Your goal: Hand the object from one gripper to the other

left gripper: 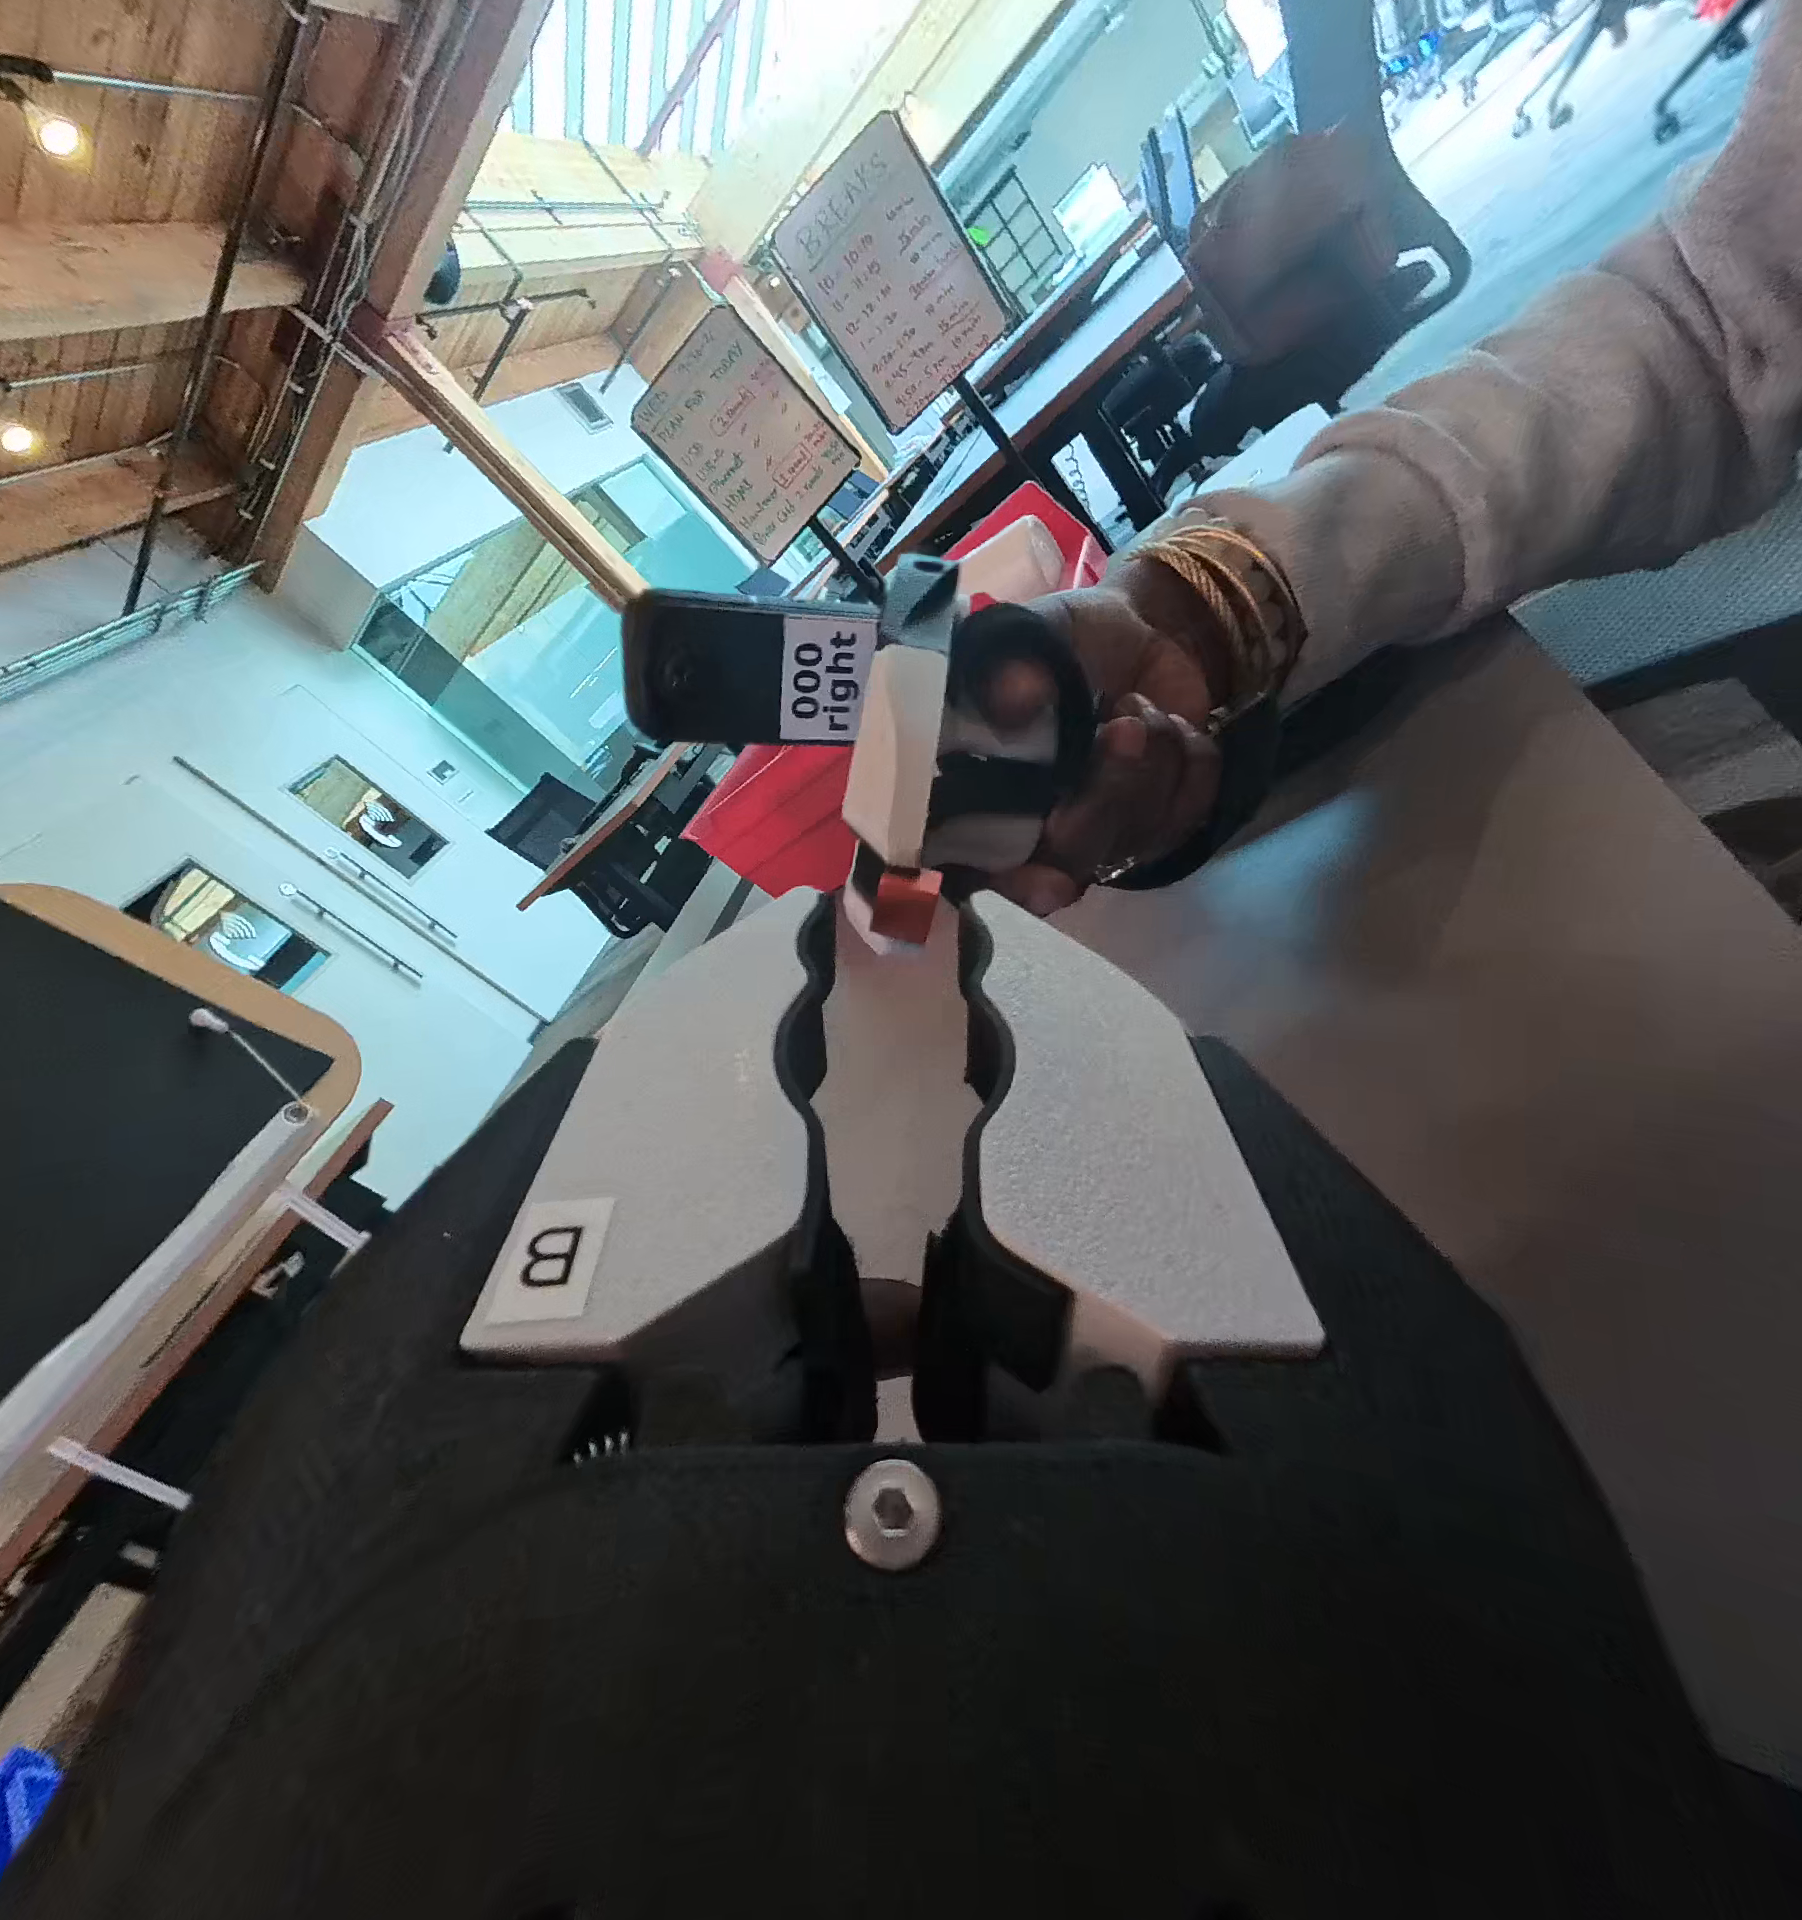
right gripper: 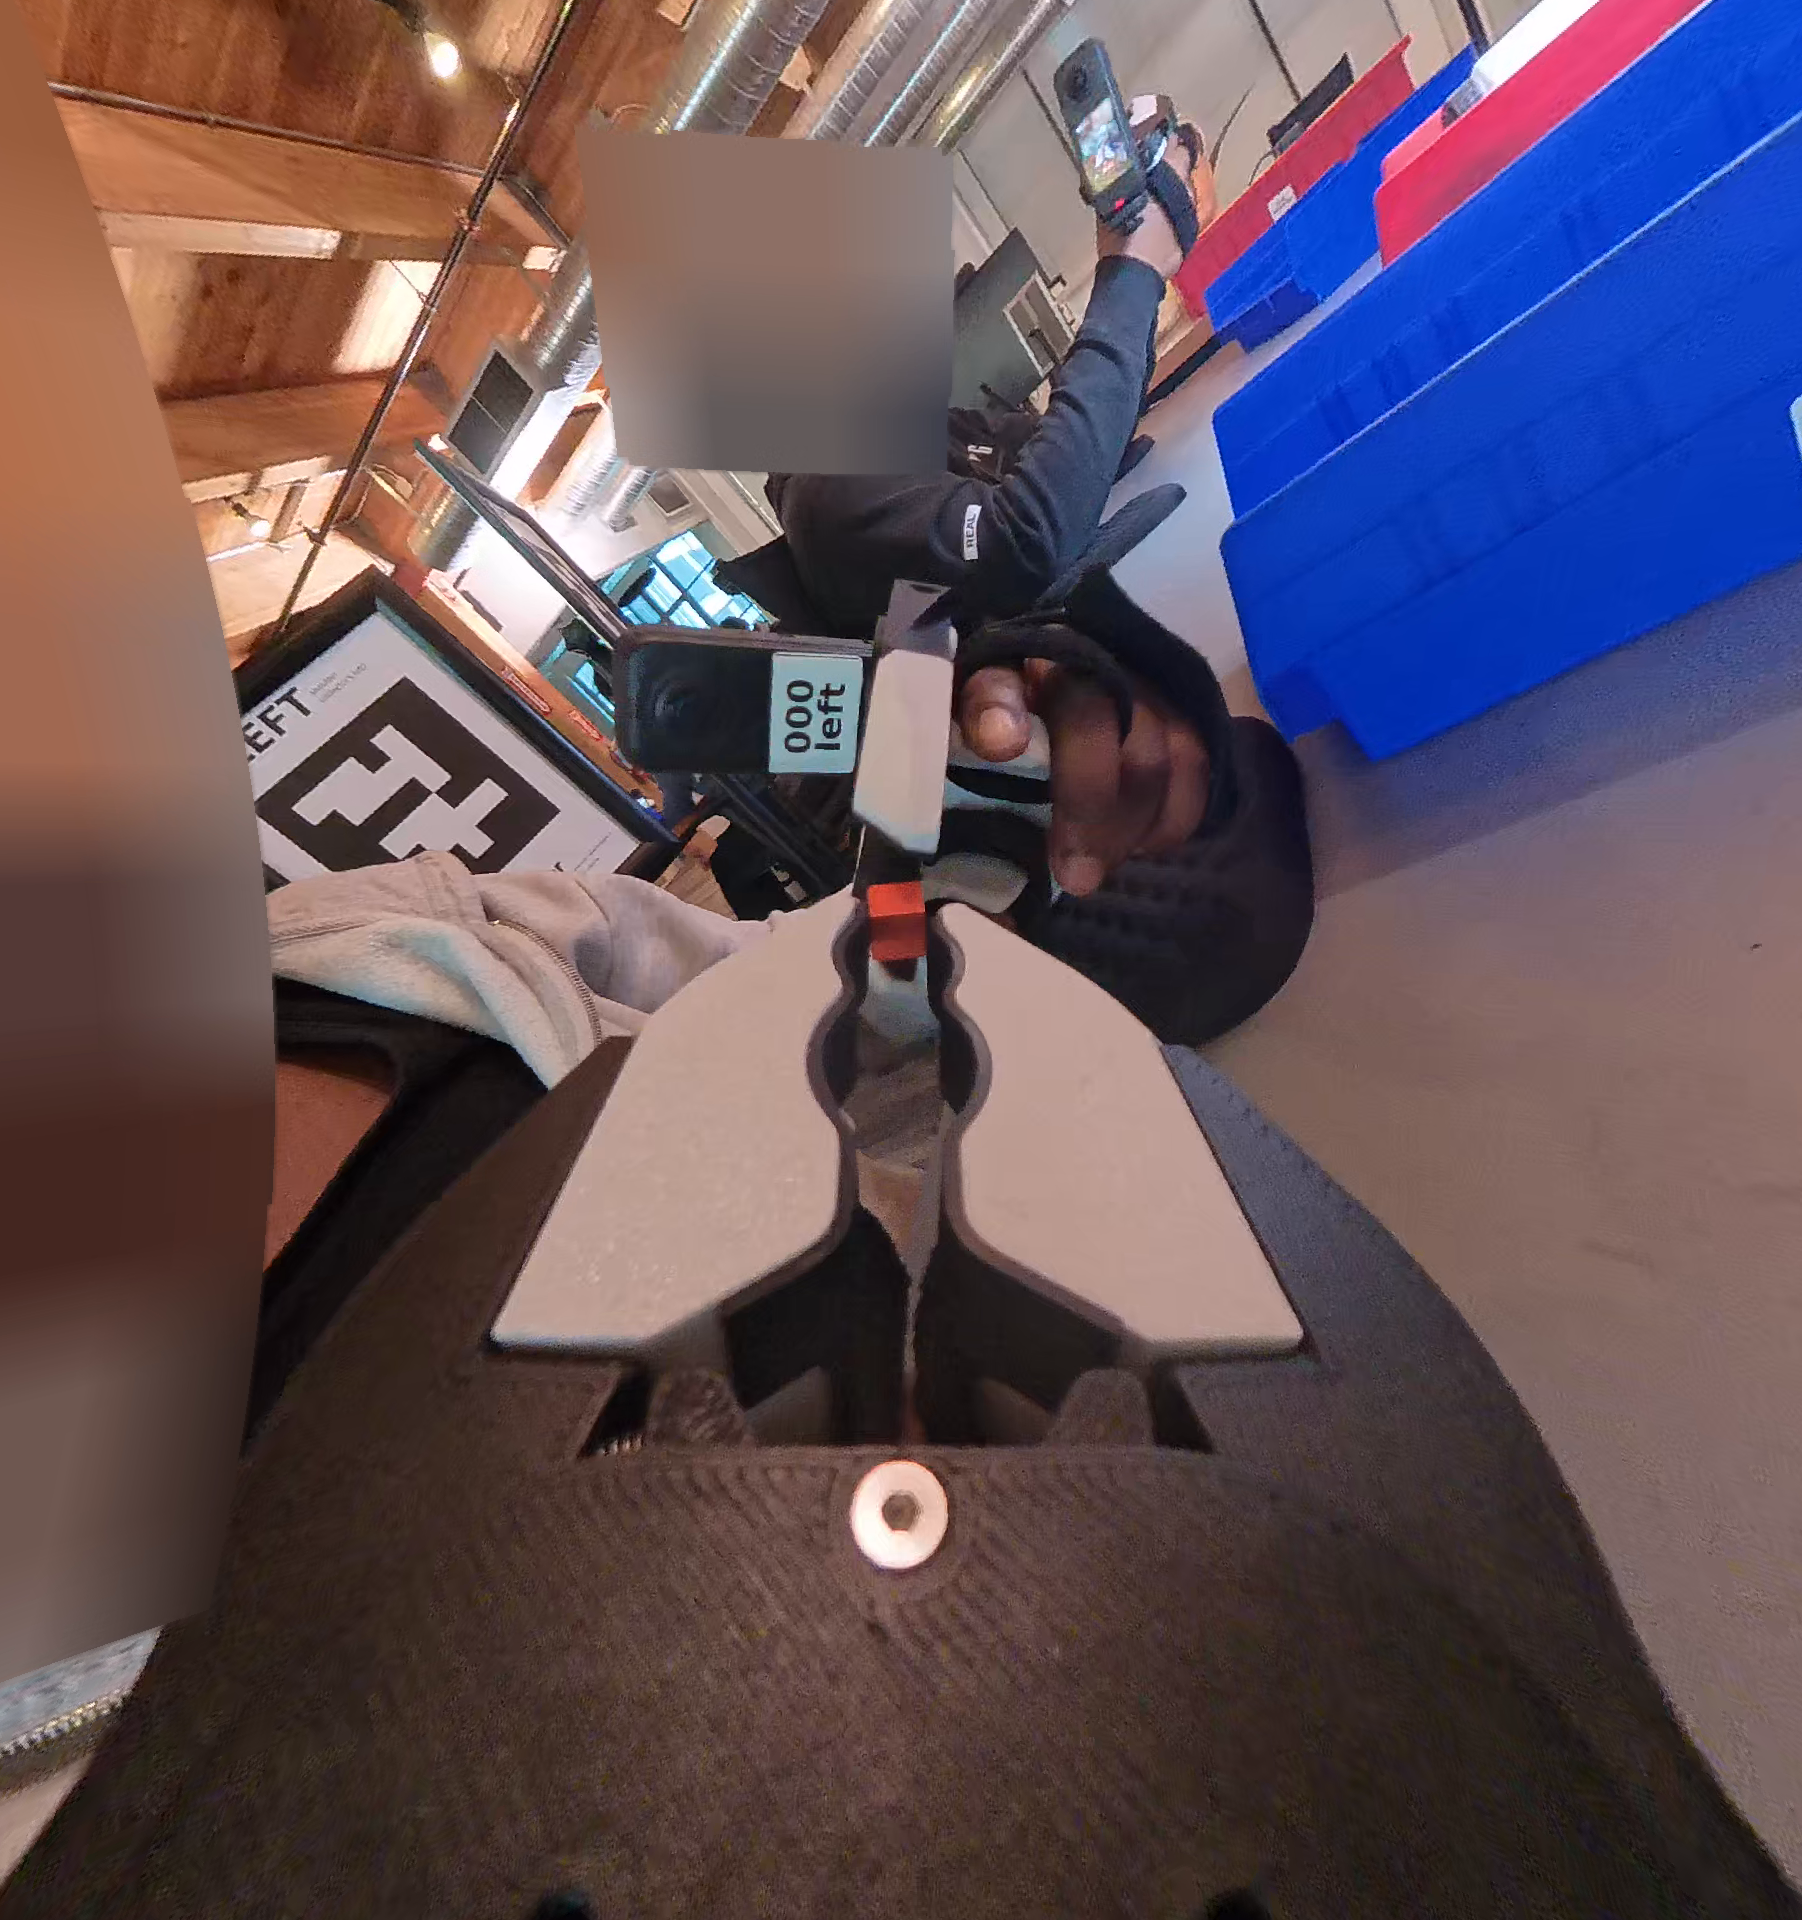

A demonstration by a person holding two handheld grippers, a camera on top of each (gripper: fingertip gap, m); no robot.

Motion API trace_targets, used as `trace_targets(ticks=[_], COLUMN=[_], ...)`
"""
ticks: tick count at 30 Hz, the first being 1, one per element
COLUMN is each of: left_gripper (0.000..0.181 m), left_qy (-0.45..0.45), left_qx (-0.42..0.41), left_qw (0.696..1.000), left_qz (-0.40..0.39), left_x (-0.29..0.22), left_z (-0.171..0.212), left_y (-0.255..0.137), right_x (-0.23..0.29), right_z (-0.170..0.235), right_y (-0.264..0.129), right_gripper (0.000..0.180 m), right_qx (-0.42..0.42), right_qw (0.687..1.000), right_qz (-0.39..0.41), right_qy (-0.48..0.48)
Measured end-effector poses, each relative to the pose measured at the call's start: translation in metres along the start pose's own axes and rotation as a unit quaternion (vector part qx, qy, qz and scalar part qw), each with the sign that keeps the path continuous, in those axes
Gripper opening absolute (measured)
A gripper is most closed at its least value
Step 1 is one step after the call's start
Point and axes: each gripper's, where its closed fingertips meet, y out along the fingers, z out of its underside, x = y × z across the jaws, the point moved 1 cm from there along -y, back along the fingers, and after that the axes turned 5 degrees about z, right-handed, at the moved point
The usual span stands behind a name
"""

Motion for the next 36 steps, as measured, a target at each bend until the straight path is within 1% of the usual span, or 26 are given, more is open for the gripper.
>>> trace_targets(ticks=[1,3,5,7,8,10,11,12,14,15,16,17,21,23,24,26,27,28,29,30,31,32,33,34,35,36], left_gripper=[0.019,0.012,0.011,0.01,0.01,0.01,0.01,0.01,0.01,0.01,0.01,0.01,0.01,0.01,0.01,0.01,0.011,0.016,0.029,0.039,0.043,0.044,0.043,0.043,0.043,0.041], left_qy=[0.009,0.024,0.015,-0.034,-0.076,-0.179,-0.238,-0.3,-0.419,-0.464,-0.493,-0.508,-0.512,-0.509,-0.51,-0.513,-0.506,-0.491,-0.468,-0.432,-0.38,-0.315,-0.245,-0.179,-0.129,-0.096], left_qx=[0.002,0.008,0.014,0.014,0.006,-0.025,-0.047,-0.068,-0.09,-0.094,-0.1,-0.105,-0.081,-0.076,-0.073,-0.076,-0.078,-0.087,-0.097,-0.1,-0.096,-0.088,-0.077,-0.066,-0.059,-0.048], left_qw=[1.0,1.0,1.0,0.999,0.997,0.983,0.968,0.948,0.892,0.865,0.844,0.831,0.826,0.825,0.824,0.825,0.83,0.839,0.855,0.879,0.91,0.94,0.965,0.981,0.99,0.994], left_qz=[0.002,0.006,0.008,0.017,0.021,0.04,0.059,0.086,0.142,0.164,0.186,0.199,0.221,0.233,0.235,0.227,0.222,0.216,0.201,0.174,0.138,0.099,0.061,0.033,0.021,0.012], left_x=[-0.002,-0.004,-0.005,-0.003,0.0,0.006,0.008,0.008,0.004,0.002,-0.001,-0.003,-0.012,-0.017,-0.017,-0.015,-0.014,-0.012,-0.009,-0.005,0.0,0.004,0.008,0.01,0.009,0.008], left_z=[0.0,0.001,0.002,0.003,0.003,0.001,-0.001,-0.003,-0.004,-0.003,-0.003,-0.004,-0.002,-0.003,-0.002,-0.002,-0.003,-0.005,-0.007,-0.008,-0.006,-0.005,-0.004,-0.005,-0.007,-0.006], left_y=[0.001,0.002,0.002,0.001,0.0,-0.005,-0.007,-0.009,-0.011,-0.011,-0.011,-0.011,-0.009,-0.008,-0.007,-0.007,-0.007,-0.007,-0.007,-0.006,-0.006,-0.007,-0.007,-0.008,-0.008,-0.007], right_x=[-0.001,-0.003,-0.005,-0.006,-0.006,-0.007,-0.007,-0.007,-0.002,0.004,0.008,0.011,0.008,0.005,0.004,0.004,0.004,0.005,0.006,0.006,0.004,0.001,-0.002,-0.004,-0.008,-0.01], right_z=[0.001,0.004,0.004,0.003,0.001,-0.006,-0.009,-0.011,-0.01,-0.007,-0.002,0.002,0.016,0.019,0.018,0.017,0.016,0.013,0.009,0.004,-0.002,-0.005,-0.005,-0.005,-0.005,-0.004], right_y=[0.0,0.001,0.001,0.002,0.002,0.0,-0.002,-0.004,-0.006,-0.005,-0.002,0.001,0.009,0.013,0.014,0.013,0.013,0.012,0.01,0.007,0.005,0.004,0.004,0.004,0.003,0.002], right_gripper=[0.01,0.01,0.01,0.011,0.016,0.025,0.027,0.027,0.026,0.026,0.025,0.025,0.025,0.023,0.014,0.011,0.01,0.01,0.01,0.01,0.01,0.01,0.01,0.01,0.01,0.01], right_qx=[0.003,0.012,0.013,0.008,-0.002,-0.025,-0.03,-0.031,-0.025,-0.023,-0.02,-0.017,0.011,0.019,0.016,0.018,0.017,0.012,0.001,-0.011,-0.018,-0.019,-0.017,-0.015,-0.012,-0.008], right_qw=[1.0,1.0,1.0,1.0,0.999,0.985,0.966,0.934,0.841,0.794,0.755,0.728,0.664,0.646,0.639,0.631,0.64,0.658,0.682,0.714,0.76,0.818,0.879,0.931,0.967,0.988], right_qz=[0.002,0.009,0.012,0.02,0.03,0.077,0.111,0.149,0.209,0.219,0.222,0.222,0.225,0.233,0.238,0.245,0.246,0.243,0.242,0.243,0.242,0.228,0.202,0.171,0.139,0.1], right_qy=[0.004,0.006,0.008,-0.01,-0.039,-0.151,-0.231,-0.322,-0.499,-0.567,-0.616,-0.649,-0.713,-0.727,-0.731,-0.736,-0.728,-0.713,-0.69,-0.656,-0.603,-0.528,-0.432,-0.323,-0.214,-0.118])
